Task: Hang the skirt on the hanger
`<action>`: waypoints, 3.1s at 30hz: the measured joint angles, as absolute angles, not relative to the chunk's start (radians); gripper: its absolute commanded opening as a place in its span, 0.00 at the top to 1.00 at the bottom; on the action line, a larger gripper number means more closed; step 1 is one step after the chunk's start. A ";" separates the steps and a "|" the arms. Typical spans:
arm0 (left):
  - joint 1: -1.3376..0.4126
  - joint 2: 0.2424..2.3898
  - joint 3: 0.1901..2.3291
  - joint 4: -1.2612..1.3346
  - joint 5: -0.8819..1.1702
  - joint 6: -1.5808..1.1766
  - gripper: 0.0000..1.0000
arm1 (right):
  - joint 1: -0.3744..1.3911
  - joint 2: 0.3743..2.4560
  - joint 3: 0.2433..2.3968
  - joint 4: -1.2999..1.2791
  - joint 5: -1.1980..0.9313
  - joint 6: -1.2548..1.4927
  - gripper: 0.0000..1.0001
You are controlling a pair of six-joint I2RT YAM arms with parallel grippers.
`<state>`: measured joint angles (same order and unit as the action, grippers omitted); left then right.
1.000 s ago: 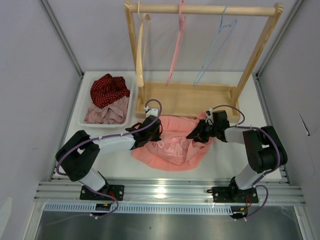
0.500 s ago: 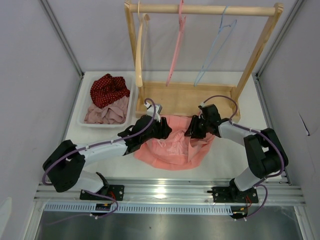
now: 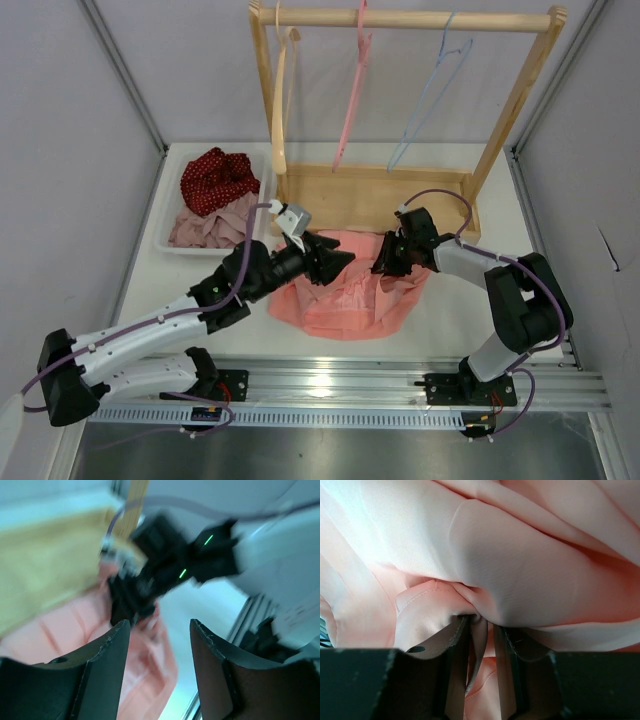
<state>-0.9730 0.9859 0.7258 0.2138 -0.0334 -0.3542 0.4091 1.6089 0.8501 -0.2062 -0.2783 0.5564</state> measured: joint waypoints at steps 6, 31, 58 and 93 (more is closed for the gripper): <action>-1.052 1.093 1.097 0.151 -0.081 -0.253 0.40 | 0.409 1.620 0.854 -0.203 -0.286 0.553 0.72; -0.925 2.131 2.288 0.042 -0.297 0.029 0.27 | 0.408 1.657 0.861 -0.181 -0.334 0.539 0.75; -0.900 2.051 2.159 0.145 -0.175 0.043 0.30 | 0.408 1.717 0.868 -0.085 -0.426 0.538 0.76; -0.849 2.194 2.321 0.096 -0.145 -0.018 1.00 | 0.408 1.731 0.879 -0.084 -0.436 0.537 0.76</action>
